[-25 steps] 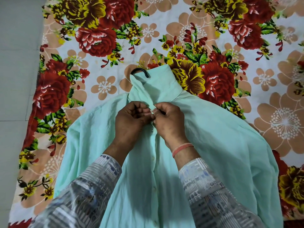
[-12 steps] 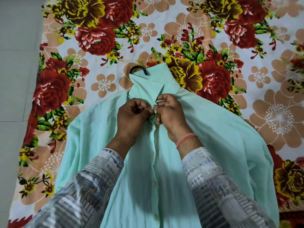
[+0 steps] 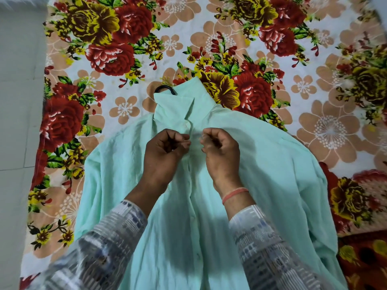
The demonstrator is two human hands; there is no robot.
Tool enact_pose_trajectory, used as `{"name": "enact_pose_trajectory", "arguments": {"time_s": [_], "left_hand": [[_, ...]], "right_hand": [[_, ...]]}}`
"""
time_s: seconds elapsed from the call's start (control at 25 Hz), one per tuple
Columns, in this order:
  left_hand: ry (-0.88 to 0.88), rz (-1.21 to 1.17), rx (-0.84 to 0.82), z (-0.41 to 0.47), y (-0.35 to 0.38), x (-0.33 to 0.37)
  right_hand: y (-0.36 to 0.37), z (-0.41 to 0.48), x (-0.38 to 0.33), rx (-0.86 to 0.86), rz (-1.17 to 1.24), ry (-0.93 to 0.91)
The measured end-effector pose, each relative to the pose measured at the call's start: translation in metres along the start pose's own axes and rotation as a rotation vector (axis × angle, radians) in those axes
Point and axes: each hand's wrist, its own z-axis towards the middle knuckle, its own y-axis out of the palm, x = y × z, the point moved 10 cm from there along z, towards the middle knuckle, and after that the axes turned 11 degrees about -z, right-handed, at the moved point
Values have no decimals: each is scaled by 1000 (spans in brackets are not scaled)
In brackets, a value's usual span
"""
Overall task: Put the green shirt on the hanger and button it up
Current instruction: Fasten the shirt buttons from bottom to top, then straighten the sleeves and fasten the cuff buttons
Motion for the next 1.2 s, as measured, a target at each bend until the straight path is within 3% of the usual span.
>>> {"name": "enact_pose_trajectory", "arguments": {"time_s": [0.48,0.68,0.92,1.08,1.12,1.2], "left_hand": [[-22,166,-167,-101,95,-33],[-20,182,-151,-153,119,-64],[-70,218,-205,-272,207,-149],[-129,314,-186,-326,238,-190],[-128,369,-180,-336,239,-196],[-95,482,-179,-350,238,-197]], "right_hand": [[-103,-67,25,97,-58,-53],[-166,-100,50,97,-116,-106],[-334,-170,143,282,-491,-94],[-353,-198,230,-221,-633,240],[-355,-204,240,-261,-606,252],[-377,-202,245,-103,-450,250]]}}
